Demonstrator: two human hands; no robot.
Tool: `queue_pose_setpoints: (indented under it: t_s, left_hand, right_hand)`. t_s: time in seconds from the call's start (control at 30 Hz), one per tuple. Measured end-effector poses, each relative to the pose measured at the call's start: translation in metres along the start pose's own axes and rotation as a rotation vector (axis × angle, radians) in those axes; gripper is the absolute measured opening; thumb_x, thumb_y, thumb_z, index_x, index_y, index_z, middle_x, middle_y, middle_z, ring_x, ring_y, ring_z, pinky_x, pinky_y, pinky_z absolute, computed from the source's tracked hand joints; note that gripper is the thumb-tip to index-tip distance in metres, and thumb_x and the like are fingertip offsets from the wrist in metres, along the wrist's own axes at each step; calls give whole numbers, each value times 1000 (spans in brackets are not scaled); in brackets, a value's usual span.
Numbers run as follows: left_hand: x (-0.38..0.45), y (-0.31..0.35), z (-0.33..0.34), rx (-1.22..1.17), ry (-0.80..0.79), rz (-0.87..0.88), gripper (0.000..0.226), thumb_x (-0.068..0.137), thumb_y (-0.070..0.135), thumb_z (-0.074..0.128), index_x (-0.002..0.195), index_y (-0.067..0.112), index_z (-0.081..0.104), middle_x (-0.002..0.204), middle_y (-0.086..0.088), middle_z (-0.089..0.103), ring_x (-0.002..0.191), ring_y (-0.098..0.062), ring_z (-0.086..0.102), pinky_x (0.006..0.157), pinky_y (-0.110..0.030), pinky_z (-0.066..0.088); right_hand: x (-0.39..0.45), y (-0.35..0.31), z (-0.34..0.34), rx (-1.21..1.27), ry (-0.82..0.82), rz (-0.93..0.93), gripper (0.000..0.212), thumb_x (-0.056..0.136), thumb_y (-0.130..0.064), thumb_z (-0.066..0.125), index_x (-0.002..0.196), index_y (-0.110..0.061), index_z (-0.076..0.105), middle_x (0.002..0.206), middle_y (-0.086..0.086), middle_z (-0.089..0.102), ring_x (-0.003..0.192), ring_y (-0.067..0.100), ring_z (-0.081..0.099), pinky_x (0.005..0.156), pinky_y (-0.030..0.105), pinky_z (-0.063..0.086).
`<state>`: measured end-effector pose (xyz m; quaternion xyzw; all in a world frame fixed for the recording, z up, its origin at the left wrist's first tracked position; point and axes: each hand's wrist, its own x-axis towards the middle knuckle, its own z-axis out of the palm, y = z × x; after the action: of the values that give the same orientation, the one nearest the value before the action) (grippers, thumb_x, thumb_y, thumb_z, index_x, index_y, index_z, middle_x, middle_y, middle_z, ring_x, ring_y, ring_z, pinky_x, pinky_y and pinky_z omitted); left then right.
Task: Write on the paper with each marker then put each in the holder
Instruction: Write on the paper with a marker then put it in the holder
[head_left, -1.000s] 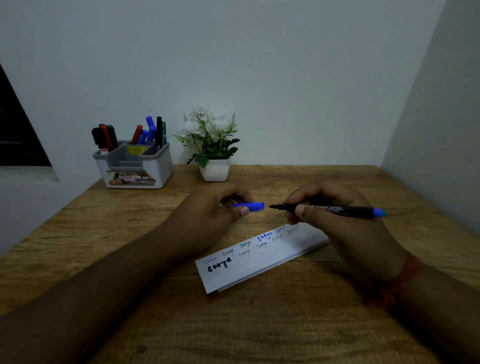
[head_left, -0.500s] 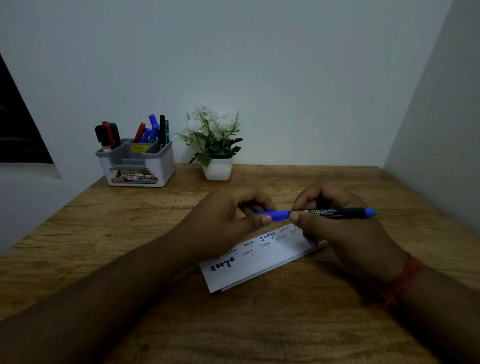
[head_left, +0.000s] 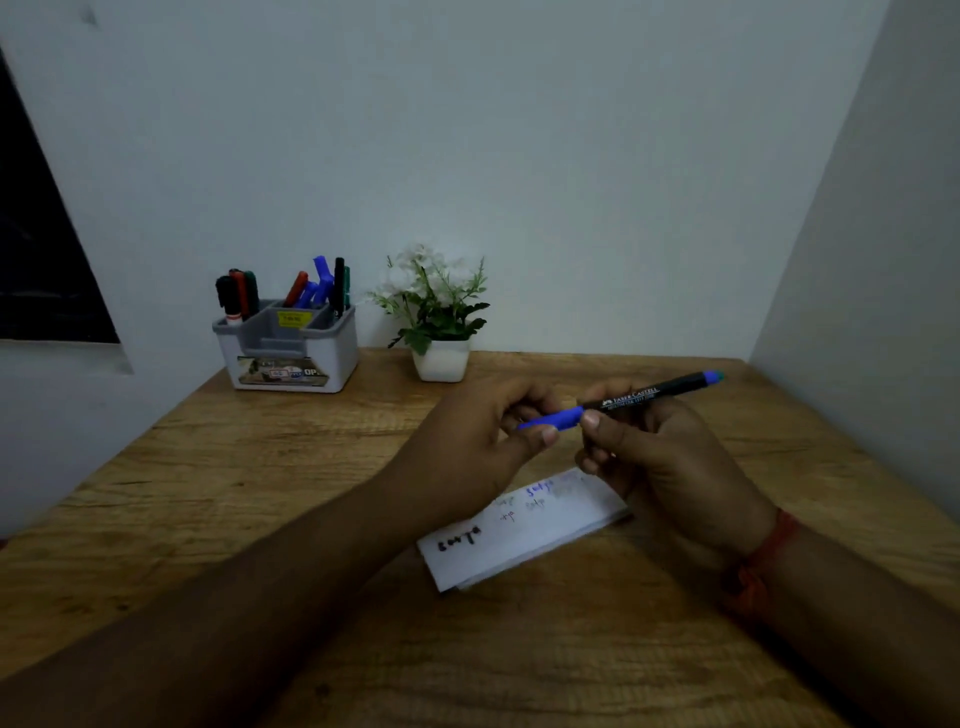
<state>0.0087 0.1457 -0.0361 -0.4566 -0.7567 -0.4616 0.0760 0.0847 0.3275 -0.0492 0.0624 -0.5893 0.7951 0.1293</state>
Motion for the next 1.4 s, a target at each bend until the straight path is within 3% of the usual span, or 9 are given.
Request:
queue_pose_setpoints:
  t_s: [0.1,0.2,0.3,0.4,0.47,0.57,0.7,0.83,1.4]
  left_hand:
    - [4,-11,-19,137,-24,29,22,92,39,62,110,26,64,101,18,62,96,4,57,79,-12,43]
    - [9,-31,-52,360,-71,-117,59,92,68,35,132,27,51,128,9,55,115,-4,50,93,-29,42]
    - [1,-60,-85,652,-182,-318,89,80,82,7,152,30,22,159,-1,24,147,-28,17,116,-57,18]
    - [-21,-92,-112,817,-208,-435,98,69,88,-9,154,39,-3,165,4,-7,149,-28,-20,115,-66,-5]
    - [-36,-108,-123,908,-164,-473,96,68,87,-13,152,42,-10,164,3,-17,145,-29,-29,114,-67,-9]
    - [-47,-122,-132,934,-144,-561,91,72,85,-11,152,41,-13,162,2,-24,144,-30,-31,112,-66,-13]
    - [-48,-127,-140,876,-160,-622,81,83,81,1,152,41,-14,161,2,-26,144,-31,-32,108,-63,-20]
    - [-48,-131,-144,874,-181,-618,81,84,81,3,152,40,-15,160,2,-28,142,-31,-34,106,-63,-23]
    - [-47,-129,-141,867,-244,-574,81,84,82,2,151,40,-16,158,2,-32,141,-33,-36,105,-66,-23]
  right_hand:
    - [11,-7,11,-107,33,-29,29,74,-17,75,101,-9,71,92,8,73,81,18,72,73,27,61]
    - [35,-21,36,-261,-26,-124,25,84,-21,65,103,-6,60,95,10,75,92,24,76,77,35,64]
    - [68,-29,72,-363,-184,-43,11,101,-17,54,106,-8,55,86,11,74,80,28,77,70,40,64]
    - [105,-30,113,-620,-234,16,15,107,-21,50,110,-8,58,84,13,69,69,26,76,66,44,64]
    - [133,-26,144,-841,-220,-33,16,106,-23,54,107,-10,63,85,12,69,61,21,74,59,39,64]
    - [177,-18,186,-1129,-175,-127,11,102,-25,60,102,-15,66,83,6,72,52,6,69,45,20,54]
    - [224,-8,232,-1410,-157,-287,14,96,-16,67,105,-6,71,107,12,74,95,25,71,74,30,55]
    - [251,-2,263,-1597,-182,-377,16,97,-15,67,105,-5,74,111,13,73,101,27,68,79,30,53]
    - [290,31,293,-1794,-427,-357,37,91,3,64,124,-15,65,126,9,64,114,26,59,92,34,52]
